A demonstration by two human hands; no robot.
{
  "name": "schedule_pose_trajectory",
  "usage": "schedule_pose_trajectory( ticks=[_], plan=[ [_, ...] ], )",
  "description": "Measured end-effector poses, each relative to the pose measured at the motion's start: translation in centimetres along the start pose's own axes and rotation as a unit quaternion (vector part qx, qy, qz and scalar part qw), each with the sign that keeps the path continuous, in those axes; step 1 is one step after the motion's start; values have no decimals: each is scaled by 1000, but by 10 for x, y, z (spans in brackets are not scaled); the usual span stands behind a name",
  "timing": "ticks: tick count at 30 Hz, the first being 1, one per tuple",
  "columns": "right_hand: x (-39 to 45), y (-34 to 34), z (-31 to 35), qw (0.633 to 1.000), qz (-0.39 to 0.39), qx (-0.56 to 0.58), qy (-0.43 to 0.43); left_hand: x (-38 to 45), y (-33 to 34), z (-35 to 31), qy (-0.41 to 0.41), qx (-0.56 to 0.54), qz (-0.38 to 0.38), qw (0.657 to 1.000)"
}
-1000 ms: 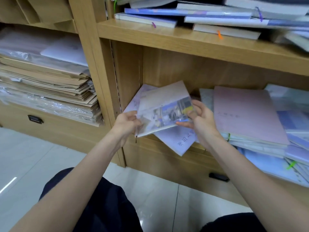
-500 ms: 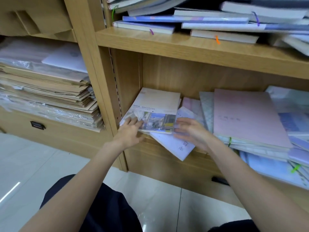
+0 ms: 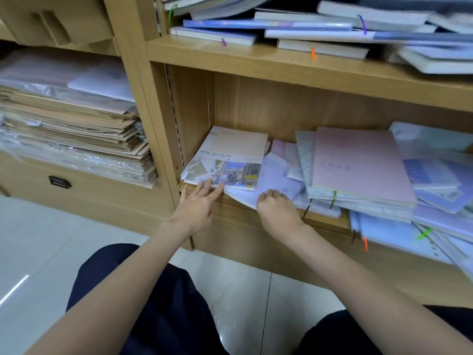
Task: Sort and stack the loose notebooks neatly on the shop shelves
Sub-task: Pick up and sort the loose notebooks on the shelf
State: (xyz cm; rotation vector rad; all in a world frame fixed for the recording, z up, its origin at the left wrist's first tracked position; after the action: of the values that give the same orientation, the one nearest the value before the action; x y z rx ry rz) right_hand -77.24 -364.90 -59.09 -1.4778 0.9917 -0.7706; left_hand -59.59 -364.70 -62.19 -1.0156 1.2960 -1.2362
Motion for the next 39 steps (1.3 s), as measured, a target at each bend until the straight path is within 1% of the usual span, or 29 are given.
schedule_pose_trajectory(
  ticks=[2, 4, 5, 6, 7, 9, 10, 12, 14, 16, 18, 20, 22, 24, 25, 26, 28, 29, 30, 31, 32, 33, 34, 35, 36, 37, 38, 39],
  plan=[
    [-9, -17, -6, 999, -10, 5, -47, 4, -5, 4, 8, 0, 29, 1000],
    [-22, -36, -18, 998, -12, 29, -60, 10, -9, 7, 14, 15, 60, 998],
    [-28, -45, -26, 998, -18, 38, -56, 12, -11, 9, 12, 2, 72, 997],
    [-33, -55, -34, 997, -27, 54, -45, 15, -15, 12, 7, -37, 78, 996],
    [-37, -64, -43, 996, -43, 75, -32, 15, -21, 14, 0, -99, 77, 992],
    [-45, -85, -61, 987, -94, 130, -21, 14, -38, 15, 2, -244, 63, 968],
    [-48, -98, -66, 976, -131, 172, -38, 10, -50, 15, 13, -308, 50, 950],
    [-51, -129, -70, 946, -196, 237, -104, 2, -77, 12, 31, -418, 5, 908],
    [-50, -161, -68, 932, -201, 256, -160, -4, -103, 8, 40, -497, -25, 867],
    [-50, -191, -67, 923, -207, 256, -199, -12, -127, 1, 85, -518, -6, 851],
    [-52, -213, -68, 906, -232, 269, -230, -19, -146, -8, 160, -519, 50, 838],
    [-55, -230, -70, 888, -233, 305, -254, -25, -160, -15, 203, -544, 85, 809],
    [-57, -247, -70, 874, -217, 334, -279, -26, -174, -17, 202, -582, 84, 783],
    [-59, -264, -68, 866, -193, 352, -297, -23, -190, -19, 212, -580, 59, 784],
    [-60, -272, -67, 866, -187, 349, -305, -22, -196, -21, 228, -581, 55, 779],
    [-60, -279, -66, 865, -190, 344, -311, -22, -202, -23, 242, -590, 56, 769],
    [-59, -292, -68, 850, -203, 373, -314, -23, -212, -28, 250, -633, 57, 730],
    [-59, -295, -72, 829, -199, 425, -304, -25, -217, -28, 245, -662, 49, 706],
    [-60, -295, -75, 793, -188, 502, -289, -27, -222, -26, 239, -689, 33, 683],
    [-61, -292, -80, 740, -172, 592, -269, -28, -227, -22, 236, -710, 9, 663],
    [-62, -285, -84, 678, -149, 675, -250, -29, -234, -18, 233, -729, -19, 644],
    [-62, -275, -88, 619, -109, 742, -234, -29, -241, -13, 224, -747, -51, 624],
    [-63, -265, -89, 585, -74, 774, -230, -28, -250, -9, 209, -766, -82, 603],
    [-63, -256, -88, 585, -53, 778, -222, -27, -260, -6, 194, -782, -108, 583],
    [-63, -250, -86, 618, -58, 755, -213, -27, -269, -6, 186, -792, -126, 568],
    [-62, -247, -84, 676, -97, 701, -205, -26, -280, -8, 188, -797, -136, 557],
    [-61, -249, -81, 726, -154, 641, -195, -25, -291, -12, 196, -799, -142, 550],
    [-59, -254, -78, 745, -204, 606, -187, -25, -303, -16, 204, -798, -151, 547]
  ],
)
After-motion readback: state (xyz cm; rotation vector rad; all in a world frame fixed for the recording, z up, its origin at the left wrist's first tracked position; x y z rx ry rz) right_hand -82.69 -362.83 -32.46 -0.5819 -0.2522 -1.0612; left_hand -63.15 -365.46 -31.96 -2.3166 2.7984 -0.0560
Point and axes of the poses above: each hand's wrist, its own x-axis towards the middle knuckle, its own y-axis out of the palm, z = x × y, the point moved 3 cm from there along x, towards the middle knuckle, and after that the axes turned 7 degrees about x, right-handed, at the moved point
